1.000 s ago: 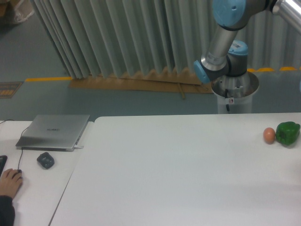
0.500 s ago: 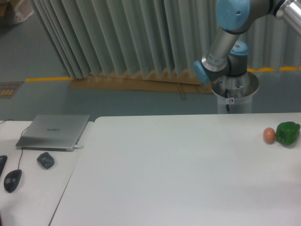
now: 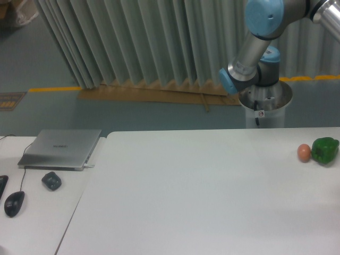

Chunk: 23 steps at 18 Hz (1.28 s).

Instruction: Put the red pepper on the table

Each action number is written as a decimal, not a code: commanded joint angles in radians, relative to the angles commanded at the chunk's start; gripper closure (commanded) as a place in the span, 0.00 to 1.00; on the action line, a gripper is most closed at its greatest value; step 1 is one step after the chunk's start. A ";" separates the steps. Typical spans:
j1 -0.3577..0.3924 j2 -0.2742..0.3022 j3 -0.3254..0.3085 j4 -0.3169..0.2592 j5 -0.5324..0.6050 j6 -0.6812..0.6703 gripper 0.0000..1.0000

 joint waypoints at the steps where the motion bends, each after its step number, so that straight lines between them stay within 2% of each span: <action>1: 0.002 -0.005 0.002 0.000 0.000 0.000 0.06; 5: 0.008 -0.003 0.000 -0.002 -0.002 0.005 0.33; 9: 0.018 0.003 -0.003 -0.005 -0.006 0.023 0.39; 14: 0.034 0.015 -0.002 -0.014 -0.034 0.023 0.40; 19: 0.034 0.035 -0.005 -0.047 -0.058 0.021 0.40; 23: 0.035 0.069 0.000 -0.113 -0.095 0.020 0.40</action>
